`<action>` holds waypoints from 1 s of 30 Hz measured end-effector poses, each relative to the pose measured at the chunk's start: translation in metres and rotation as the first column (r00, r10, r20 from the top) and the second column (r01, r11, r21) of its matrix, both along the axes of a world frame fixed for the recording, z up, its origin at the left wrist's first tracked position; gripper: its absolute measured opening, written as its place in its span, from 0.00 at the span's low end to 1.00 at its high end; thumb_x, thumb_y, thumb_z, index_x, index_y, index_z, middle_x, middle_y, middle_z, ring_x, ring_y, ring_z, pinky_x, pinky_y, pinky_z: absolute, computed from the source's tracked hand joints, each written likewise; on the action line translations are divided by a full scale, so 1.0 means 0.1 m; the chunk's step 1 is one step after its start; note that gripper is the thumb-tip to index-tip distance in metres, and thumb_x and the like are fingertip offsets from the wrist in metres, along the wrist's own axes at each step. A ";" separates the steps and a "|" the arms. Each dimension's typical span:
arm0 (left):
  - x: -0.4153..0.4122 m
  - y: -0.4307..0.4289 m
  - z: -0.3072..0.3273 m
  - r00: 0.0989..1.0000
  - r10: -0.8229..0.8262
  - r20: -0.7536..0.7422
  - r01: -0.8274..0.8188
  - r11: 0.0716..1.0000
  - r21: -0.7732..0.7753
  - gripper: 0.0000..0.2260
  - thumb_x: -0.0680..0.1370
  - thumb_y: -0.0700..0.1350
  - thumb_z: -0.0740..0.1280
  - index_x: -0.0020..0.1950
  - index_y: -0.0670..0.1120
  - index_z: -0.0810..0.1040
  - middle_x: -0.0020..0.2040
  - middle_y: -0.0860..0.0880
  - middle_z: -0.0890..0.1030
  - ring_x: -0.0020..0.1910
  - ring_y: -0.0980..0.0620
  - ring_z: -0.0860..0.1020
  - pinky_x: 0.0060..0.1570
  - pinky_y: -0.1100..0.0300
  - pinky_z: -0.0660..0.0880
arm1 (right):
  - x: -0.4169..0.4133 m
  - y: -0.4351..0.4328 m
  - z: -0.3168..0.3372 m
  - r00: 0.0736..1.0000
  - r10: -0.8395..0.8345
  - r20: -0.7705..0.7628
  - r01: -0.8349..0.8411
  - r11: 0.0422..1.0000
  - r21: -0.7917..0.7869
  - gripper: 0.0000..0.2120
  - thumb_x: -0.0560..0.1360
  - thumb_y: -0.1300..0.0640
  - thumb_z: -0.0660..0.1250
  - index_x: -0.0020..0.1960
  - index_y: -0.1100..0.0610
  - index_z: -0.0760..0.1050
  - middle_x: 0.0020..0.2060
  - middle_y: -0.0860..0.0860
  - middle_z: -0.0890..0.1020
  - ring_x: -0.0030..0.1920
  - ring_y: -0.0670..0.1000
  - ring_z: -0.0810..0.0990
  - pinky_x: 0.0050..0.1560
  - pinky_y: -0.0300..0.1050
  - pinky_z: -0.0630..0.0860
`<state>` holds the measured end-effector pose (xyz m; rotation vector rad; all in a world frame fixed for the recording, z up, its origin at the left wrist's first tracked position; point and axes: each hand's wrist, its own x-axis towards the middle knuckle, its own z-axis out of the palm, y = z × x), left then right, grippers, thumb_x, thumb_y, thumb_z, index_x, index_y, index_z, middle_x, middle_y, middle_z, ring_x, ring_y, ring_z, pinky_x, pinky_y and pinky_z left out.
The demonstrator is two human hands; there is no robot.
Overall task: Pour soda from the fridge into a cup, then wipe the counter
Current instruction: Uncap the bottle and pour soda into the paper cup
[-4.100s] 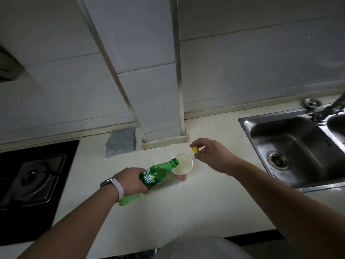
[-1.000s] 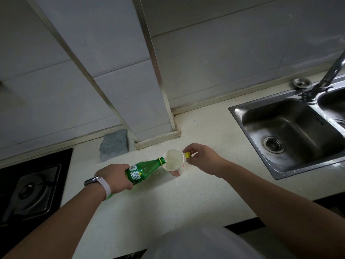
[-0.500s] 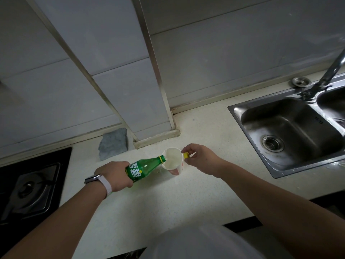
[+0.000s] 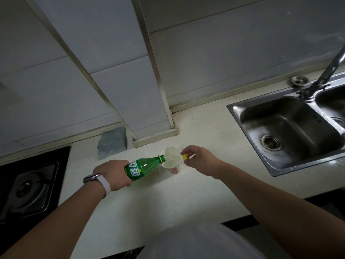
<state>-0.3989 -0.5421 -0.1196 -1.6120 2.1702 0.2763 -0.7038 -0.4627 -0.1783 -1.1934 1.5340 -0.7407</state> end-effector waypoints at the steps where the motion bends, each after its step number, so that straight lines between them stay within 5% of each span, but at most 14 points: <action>1: 0.00 0.00 0.00 1.000 0.001 0.001 -0.001 1.000 0.002 0.14 0.61 0.59 0.70 0.42 0.56 0.74 0.36 0.55 0.79 0.34 0.58 0.77 0.29 0.63 0.65 | 0.00 0.00 0.00 1.000 0.002 -0.012 -0.002 1.000 -0.001 0.12 0.76 0.59 0.70 0.54 0.43 0.76 0.50 0.44 0.78 0.46 0.51 0.81 0.35 0.34 0.76; 16: 0.02 0.02 0.00 1.000 -0.002 -0.008 0.002 1.000 -0.004 0.15 0.63 0.57 0.72 0.46 0.56 0.75 0.38 0.55 0.80 0.36 0.57 0.78 0.33 0.62 0.73 | -0.03 0.06 -0.04 1.000 0.001 -0.011 0.000 1.000 0.014 0.13 0.75 0.58 0.70 0.49 0.40 0.75 0.50 0.45 0.78 0.44 0.51 0.80 0.34 0.35 0.76; 23: 0.05 0.00 -0.02 1.000 0.013 -0.024 -0.013 1.000 -0.002 0.16 0.62 0.59 0.72 0.46 0.57 0.75 0.37 0.56 0.79 0.35 0.58 0.77 0.31 0.63 0.70 | -0.03 0.07 -0.06 1.000 0.003 -0.030 -0.002 0.999 0.037 0.13 0.76 0.59 0.70 0.52 0.42 0.75 0.50 0.43 0.78 0.48 0.52 0.81 0.39 0.37 0.78; 30: 0.05 -0.02 -0.02 1.000 0.018 -0.018 -0.018 1.000 -0.001 0.15 0.62 0.59 0.72 0.45 0.57 0.75 0.36 0.56 0.79 0.35 0.58 0.77 0.30 0.63 0.68 | -0.03 0.06 -0.04 1.000 -0.014 -0.014 0.014 0.999 0.049 0.12 0.76 0.59 0.70 0.52 0.43 0.76 0.49 0.44 0.78 0.42 0.50 0.79 0.33 0.36 0.75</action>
